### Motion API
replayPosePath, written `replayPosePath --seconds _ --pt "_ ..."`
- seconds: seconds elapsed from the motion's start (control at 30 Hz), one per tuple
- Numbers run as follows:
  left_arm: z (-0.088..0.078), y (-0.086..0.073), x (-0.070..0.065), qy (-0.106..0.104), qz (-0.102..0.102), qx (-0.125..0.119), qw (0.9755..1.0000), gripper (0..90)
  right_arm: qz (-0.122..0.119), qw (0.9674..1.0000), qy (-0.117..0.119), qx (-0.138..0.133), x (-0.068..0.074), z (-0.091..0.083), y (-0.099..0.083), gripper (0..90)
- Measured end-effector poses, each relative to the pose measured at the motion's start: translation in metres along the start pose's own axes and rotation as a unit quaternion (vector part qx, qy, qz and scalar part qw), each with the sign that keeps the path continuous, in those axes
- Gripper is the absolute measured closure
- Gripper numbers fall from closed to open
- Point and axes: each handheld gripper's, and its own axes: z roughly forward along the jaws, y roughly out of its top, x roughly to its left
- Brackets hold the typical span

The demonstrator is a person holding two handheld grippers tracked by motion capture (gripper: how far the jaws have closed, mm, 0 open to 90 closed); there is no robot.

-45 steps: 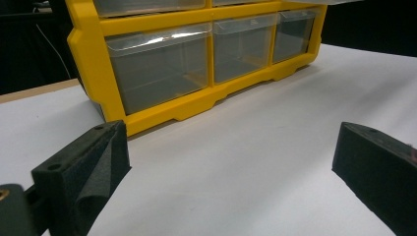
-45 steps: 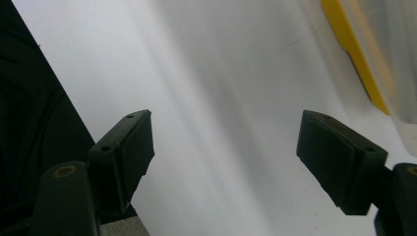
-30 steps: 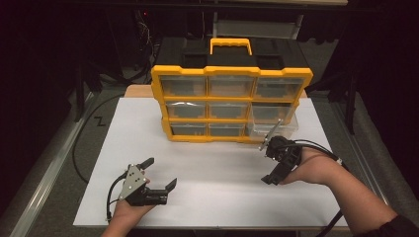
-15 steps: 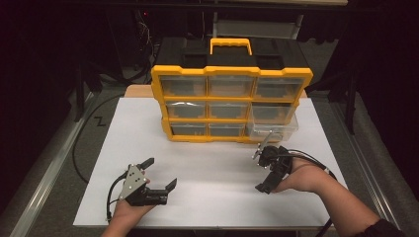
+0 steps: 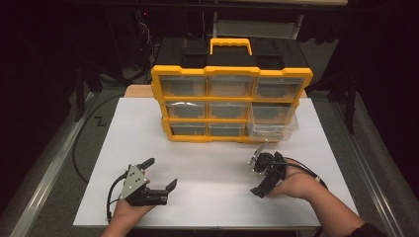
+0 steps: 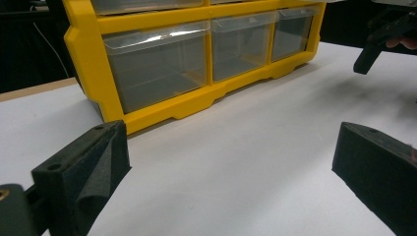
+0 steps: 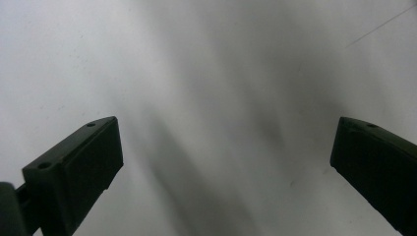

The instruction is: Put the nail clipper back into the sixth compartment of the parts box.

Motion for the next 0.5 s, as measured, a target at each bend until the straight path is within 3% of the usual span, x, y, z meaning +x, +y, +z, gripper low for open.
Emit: replayPosePath --seconds 0.23,0.4,0.5 --pt "0.0 0.0 0.001 0.001 -0.001 0.002 1.0 1.6 0.003 0.9987 -0.017 -0.048 0.001 0.008 -0.004 0.7" --pt "0.001 0.0 0.001 0.002 -0.001 0.005 1.0 1.6 0.016 0.9953 -0.018 -0.093 0.003 0.012 -0.008 0.7" --pt "0.001 0.0 0.001 0.002 -0.002 0.006 1.0 1.6 0.023 0.9916 -0.019 -0.126 0.003 0.013 -0.01 0.7"
